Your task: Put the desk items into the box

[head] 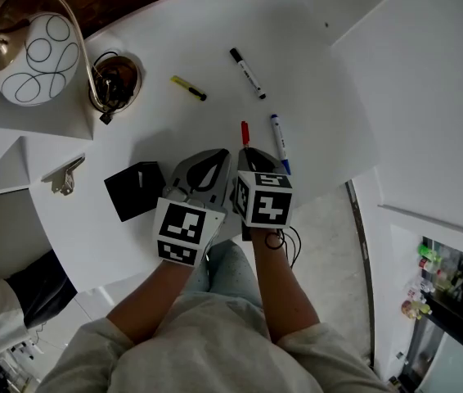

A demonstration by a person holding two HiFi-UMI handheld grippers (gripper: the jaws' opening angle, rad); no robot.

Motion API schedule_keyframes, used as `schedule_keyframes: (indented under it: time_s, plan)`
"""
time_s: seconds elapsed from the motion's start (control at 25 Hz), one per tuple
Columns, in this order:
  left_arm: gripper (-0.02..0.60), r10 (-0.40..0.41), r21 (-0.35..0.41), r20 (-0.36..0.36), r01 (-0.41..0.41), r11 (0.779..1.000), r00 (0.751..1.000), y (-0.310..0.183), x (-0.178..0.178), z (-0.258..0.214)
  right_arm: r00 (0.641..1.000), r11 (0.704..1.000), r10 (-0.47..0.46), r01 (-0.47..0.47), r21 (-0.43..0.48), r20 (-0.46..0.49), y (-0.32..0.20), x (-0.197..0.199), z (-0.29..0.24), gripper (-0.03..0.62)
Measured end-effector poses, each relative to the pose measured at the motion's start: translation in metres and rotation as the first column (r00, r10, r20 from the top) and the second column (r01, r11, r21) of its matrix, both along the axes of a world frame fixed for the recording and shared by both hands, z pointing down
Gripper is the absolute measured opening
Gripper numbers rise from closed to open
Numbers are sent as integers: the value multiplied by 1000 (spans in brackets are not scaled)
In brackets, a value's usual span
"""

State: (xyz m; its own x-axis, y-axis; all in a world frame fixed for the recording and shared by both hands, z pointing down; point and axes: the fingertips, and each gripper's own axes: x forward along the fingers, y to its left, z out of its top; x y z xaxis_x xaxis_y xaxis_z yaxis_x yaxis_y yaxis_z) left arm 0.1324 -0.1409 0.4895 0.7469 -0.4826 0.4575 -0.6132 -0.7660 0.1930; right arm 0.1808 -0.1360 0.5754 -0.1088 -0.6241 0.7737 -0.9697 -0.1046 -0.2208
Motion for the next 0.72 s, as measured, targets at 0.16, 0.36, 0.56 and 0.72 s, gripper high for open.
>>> schedule_keyframes:
  time_s: [0.16,0.36,0.56,0.72]
  plan:
    - [8,5,6,-11,-5,1000,1000,1,1,-15,999,998,21,-19,66,-33,-1,4,-28,52]
    - [8,21,19,-29,-21,1000,999,5,1,-37,997,988,60,-51,146,-56,3,11,-62,52]
    - [8,38,27,-38,-37,999,999,13,-4,-52,992,972,100,-80,221,-79,8,15,-92,52]
    - [8,49,54,-53,-46,997,997,16,-3,-68,988,956,123,-93,278,-94,11,18,-115,52]
